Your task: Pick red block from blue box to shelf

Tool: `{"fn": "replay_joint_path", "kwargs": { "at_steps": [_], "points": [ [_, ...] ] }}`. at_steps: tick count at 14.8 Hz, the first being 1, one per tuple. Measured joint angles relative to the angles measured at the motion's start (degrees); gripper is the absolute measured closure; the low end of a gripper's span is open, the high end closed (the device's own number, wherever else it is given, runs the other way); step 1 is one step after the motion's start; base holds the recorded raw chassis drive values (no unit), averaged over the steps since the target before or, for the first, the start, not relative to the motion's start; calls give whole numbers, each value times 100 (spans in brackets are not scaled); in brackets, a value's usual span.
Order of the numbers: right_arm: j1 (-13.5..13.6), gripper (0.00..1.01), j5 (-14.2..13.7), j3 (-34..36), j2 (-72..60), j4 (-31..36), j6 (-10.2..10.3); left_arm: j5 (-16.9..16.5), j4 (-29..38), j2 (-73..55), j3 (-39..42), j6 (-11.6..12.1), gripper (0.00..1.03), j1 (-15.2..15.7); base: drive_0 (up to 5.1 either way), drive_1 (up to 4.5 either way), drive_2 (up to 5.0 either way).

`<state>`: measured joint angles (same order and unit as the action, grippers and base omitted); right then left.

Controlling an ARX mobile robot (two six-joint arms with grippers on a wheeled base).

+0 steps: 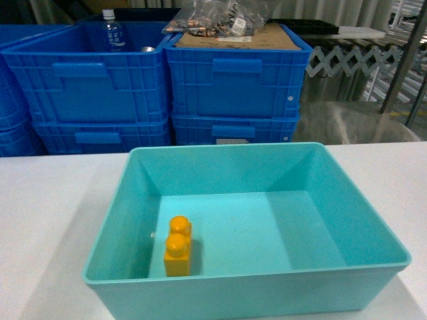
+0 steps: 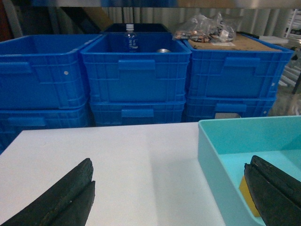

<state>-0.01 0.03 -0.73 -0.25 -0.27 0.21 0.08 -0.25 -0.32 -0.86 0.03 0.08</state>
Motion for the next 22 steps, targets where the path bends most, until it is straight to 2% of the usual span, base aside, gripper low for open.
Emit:
{"fn": "replay_joint_path", "kwargs": {
  "at_steps": [22],
  "points": [
    [0, 72, 0, 0, 0, -2, 0, -2, 2, 0, 2, 0, 5, -4, -153, -153, -153]
  ]
}}
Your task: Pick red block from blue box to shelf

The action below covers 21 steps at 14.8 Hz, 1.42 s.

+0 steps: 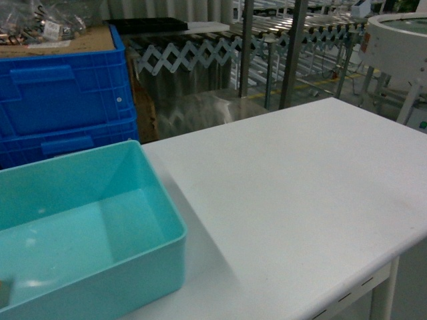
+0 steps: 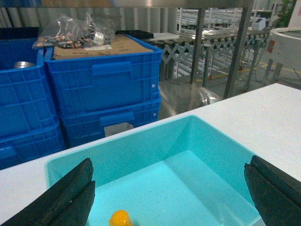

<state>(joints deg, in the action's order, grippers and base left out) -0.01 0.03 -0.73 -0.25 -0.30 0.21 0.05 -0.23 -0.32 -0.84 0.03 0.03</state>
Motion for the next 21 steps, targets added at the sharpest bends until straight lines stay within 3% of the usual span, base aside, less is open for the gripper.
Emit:
{"fn": "replay_joint_path", "kwargs": {
  "at_steps": [21],
  "points": [
    [0, 72, 0, 0, 0, 0, 0, 0, 0, 0, 0, 0, 5, 0, -158, -158, -158]
  ]
}}
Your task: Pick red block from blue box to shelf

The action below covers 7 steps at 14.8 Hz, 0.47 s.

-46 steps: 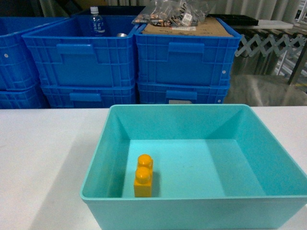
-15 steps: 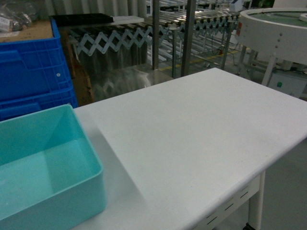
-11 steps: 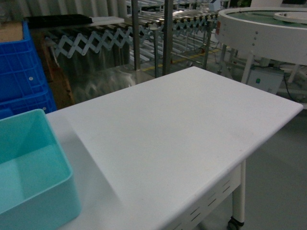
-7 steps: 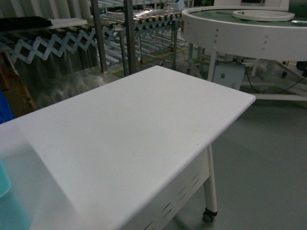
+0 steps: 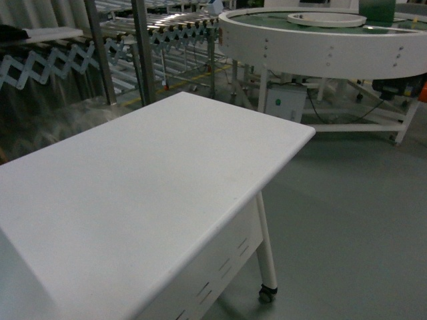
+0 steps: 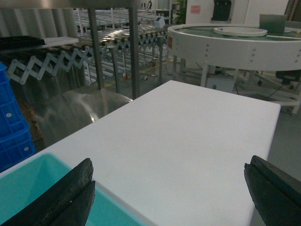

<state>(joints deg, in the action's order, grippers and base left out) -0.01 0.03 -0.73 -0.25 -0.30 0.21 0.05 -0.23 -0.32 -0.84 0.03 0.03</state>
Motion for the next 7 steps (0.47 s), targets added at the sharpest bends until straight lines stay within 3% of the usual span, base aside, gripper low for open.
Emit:
{"fn": "replay_joint_path", "kwargs": {
  "at_steps": [7],
  "points": [
    [0, 72, 0, 0, 0, 0, 0, 0, 0, 0, 0, 0, 5, 0, -160, -160, -160]
  ]
}}
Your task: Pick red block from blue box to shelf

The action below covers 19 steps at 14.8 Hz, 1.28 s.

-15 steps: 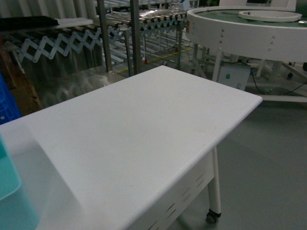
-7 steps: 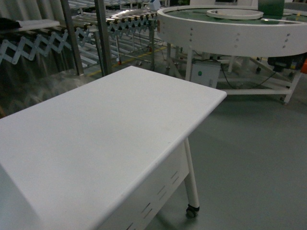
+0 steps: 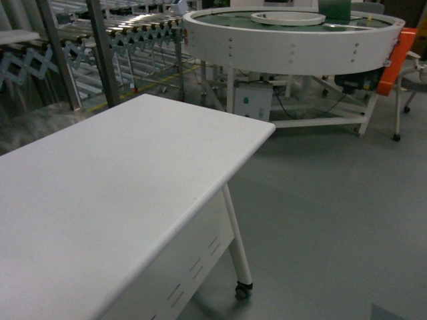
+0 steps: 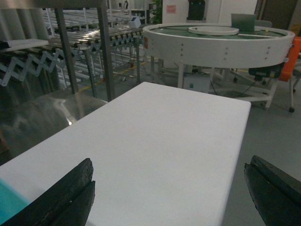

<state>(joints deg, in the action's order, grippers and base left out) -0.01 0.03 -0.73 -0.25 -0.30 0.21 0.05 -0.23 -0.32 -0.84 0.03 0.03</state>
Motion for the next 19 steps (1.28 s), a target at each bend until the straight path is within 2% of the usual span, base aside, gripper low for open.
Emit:
{"fn": "replay_joint_path", "kwargs": {
  "at_steps": [19],
  "points": [
    [0, 73, 0, 0, 0, 0, 0, -2, 0, 0, 0, -2, 5, 0, -151, -151, -151]
  ]
}}
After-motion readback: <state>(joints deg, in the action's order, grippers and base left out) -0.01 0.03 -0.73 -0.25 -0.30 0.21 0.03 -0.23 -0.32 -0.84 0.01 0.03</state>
